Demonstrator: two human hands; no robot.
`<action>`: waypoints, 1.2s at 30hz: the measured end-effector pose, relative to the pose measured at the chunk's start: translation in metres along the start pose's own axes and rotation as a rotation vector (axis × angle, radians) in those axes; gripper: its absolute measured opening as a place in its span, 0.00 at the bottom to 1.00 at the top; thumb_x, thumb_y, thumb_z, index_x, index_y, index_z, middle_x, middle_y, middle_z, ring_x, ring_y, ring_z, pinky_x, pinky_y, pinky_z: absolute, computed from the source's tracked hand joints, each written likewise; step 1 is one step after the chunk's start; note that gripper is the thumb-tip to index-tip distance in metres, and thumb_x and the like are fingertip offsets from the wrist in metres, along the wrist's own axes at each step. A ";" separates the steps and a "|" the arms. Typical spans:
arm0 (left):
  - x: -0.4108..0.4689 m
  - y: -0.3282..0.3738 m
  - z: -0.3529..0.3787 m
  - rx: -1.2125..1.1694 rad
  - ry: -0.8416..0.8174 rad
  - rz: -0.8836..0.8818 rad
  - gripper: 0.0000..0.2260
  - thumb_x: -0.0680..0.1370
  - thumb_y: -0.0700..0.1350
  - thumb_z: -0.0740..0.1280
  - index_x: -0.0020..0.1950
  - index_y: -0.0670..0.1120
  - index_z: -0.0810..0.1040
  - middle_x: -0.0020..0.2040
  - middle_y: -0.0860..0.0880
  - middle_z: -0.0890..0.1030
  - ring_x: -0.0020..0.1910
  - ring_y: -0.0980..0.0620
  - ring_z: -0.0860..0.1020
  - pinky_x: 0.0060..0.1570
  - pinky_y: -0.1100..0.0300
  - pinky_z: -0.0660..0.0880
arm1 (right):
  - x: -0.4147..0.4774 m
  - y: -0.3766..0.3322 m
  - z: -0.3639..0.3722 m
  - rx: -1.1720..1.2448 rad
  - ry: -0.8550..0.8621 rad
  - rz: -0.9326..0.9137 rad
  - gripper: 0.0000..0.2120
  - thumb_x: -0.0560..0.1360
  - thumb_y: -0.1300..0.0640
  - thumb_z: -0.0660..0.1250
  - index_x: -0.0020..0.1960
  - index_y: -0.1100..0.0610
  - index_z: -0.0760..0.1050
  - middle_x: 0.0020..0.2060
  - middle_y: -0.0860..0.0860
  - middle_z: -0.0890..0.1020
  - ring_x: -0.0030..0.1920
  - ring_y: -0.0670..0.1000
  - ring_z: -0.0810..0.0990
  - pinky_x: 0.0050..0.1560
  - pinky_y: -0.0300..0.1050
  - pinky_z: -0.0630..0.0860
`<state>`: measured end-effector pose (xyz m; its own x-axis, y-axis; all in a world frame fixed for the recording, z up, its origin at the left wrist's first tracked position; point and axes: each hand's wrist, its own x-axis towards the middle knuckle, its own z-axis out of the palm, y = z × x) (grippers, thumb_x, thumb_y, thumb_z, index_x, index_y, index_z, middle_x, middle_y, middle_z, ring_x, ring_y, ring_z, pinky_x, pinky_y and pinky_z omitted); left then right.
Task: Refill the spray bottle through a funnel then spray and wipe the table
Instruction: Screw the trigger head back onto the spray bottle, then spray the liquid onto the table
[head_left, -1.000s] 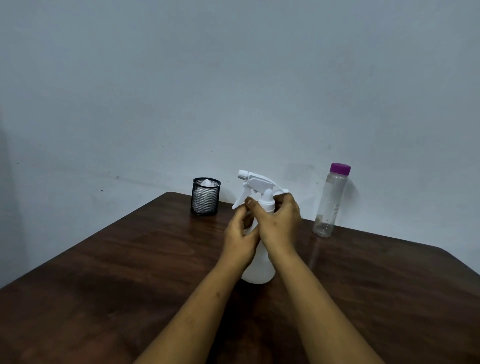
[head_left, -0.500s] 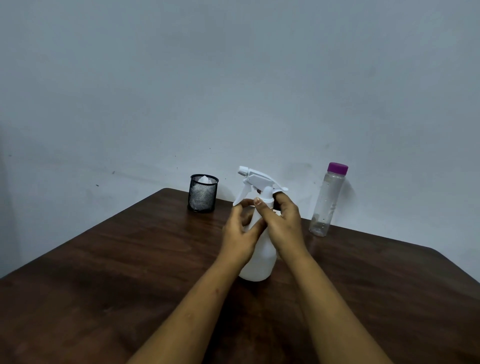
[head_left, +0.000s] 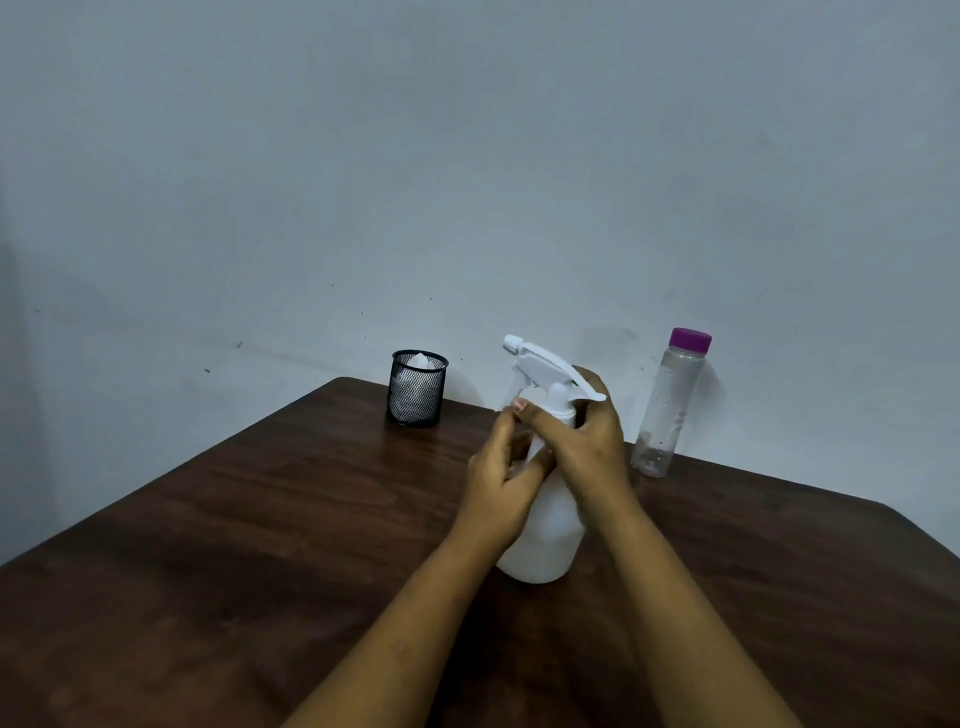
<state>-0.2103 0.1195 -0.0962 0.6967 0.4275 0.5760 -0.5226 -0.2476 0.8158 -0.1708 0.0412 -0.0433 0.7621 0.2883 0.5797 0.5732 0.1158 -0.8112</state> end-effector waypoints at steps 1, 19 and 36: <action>-0.001 0.001 0.001 0.001 -0.026 0.015 0.25 0.72 0.53 0.65 0.69 0.52 0.68 0.58 0.53 0.80 0.57 0.60 0.79 0.57 0.64 0.75 | 0.002 -0.001 -0.006 -0.005 -0.044 -0.006 0.19 0.67 0.57 0.76 0.56 0.52 0.75 0.48 0.51 0.82 0.51 0.52 0.82 0.52 0.52 0.80; -0.019 0.020 0.023 0.048 -0.080 0.153 0.07 0.73 0.56 0.64 0.45 0.55 0.75 0.39 0.49 0.80 0.40 0.58 0.79 0.41 0.65 0.75 | -0.013 -0.034 -0.039 0.183 -0.215 0.309 0.05 0.74 0.57 0.68 0.48 0.54 0.81 0.40 0.51 0.80 0.35 0.48 0.78 0.38 0.44 0.76; -0.080 0.074 0.072 0.689 -0.842 -0.093 0.05 0.75 0.51 0.68 0.42 0.51 0.78 0.46 0.52 0.80 0.46 0.53 0.77 0.49 0.57 0.75 | -0.120 -0.128 -0.299 -0.213 -0.066 0.685 0.23 0.70 0.42 0.65 0.58 0.55 0.77 0.40 0.53 0.83 0.39 0.51 0.80 0.31 0.40 0.75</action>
<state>-0.2695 0.0048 -0.0783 0.9693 -0.1972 0.1468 -0.2458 -0.7908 0.5606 -0.2457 -0.2922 0.0136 0.9555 0.2877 -0.0656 0.0242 -0.2980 -0.9543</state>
